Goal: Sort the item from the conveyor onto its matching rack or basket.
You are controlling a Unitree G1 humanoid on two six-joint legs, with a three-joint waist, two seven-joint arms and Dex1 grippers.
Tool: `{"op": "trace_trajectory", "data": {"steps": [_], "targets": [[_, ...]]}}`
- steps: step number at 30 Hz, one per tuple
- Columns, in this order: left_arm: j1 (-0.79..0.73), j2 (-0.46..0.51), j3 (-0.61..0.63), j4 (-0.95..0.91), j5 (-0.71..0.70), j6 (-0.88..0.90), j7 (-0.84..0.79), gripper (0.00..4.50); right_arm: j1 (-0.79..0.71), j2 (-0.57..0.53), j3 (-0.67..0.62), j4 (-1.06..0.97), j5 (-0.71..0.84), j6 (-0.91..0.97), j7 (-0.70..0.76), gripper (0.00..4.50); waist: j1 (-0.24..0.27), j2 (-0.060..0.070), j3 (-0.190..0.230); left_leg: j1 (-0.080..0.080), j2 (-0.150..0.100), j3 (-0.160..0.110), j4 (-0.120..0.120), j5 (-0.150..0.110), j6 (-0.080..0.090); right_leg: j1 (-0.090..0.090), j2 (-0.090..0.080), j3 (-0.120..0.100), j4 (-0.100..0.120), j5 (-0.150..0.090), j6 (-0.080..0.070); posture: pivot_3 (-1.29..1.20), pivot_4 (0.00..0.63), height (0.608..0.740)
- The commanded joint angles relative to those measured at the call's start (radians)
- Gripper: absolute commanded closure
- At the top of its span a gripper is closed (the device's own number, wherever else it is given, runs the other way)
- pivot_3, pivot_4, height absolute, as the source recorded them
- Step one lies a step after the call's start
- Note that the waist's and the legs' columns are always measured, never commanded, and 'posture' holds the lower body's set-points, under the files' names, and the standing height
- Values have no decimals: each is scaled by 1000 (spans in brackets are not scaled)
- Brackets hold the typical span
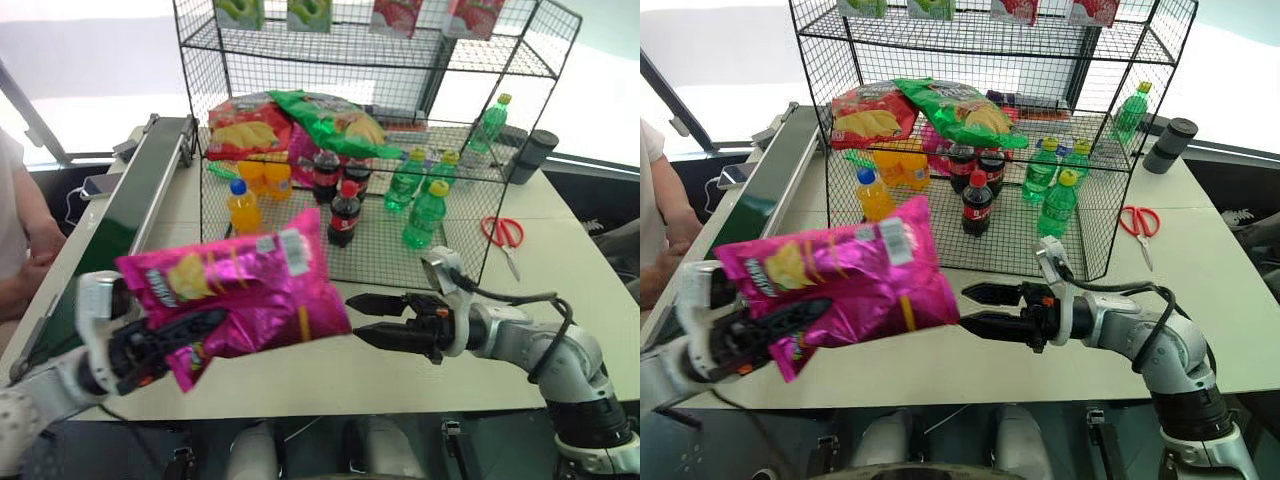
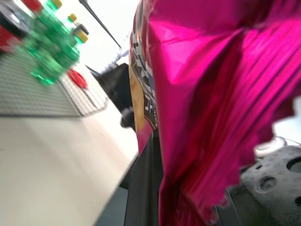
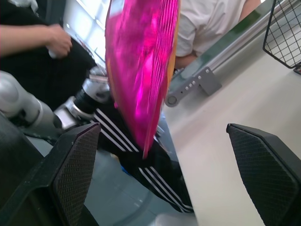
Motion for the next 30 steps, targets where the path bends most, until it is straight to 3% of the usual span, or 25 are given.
{"op": "trace_trajectory", "data": {"steps": [1,8,18,27,29,30], "targets": [[-88,-21,-50,17,6,31,2,4436,-17,19,-5,-46,51,31,-48,0,1,0,0,0,0,0,0,0,0,0,0,0,0,1,1,0,150,726],[-174,-102,-116,42,134,9,-19,4436,-22,21,-18,-58,129,82,-85,0,1,0,0,-1,-1,0,0,0,0,0,0,0,-1,1,3,0,150,726],[-189,-165,-143,8,233,-12,-35,4436,-17,57,40,-83,122,82,-128,0,1,1,0,-1,-1,0,0,0,0,0,0,0,-1,1,3,0,150,726],[-163,-164,-110,9,246,-8,-4,4500,-33,44,46,-57,46,47,-98,4251,2,1,0,-1,-1,0,0,0,1,0,-1,0,-1,1,3,0,150,726],[-155,-155,-104,22,272,-22,-16,4500,-33,40,49,-57,21,34,-82,4365,1,1,0,-1,-1,0,0,0,1,0,-1,0,-2,1,3,0,150,726],[-152,-151,-97,29,275,-25,-22,3945,-32,40,50,-58,6,23,-75,4365,1,1,0,-1,-1,0,0,0,1,-1,-1,0,-2,1,3,0,150,726]]}}
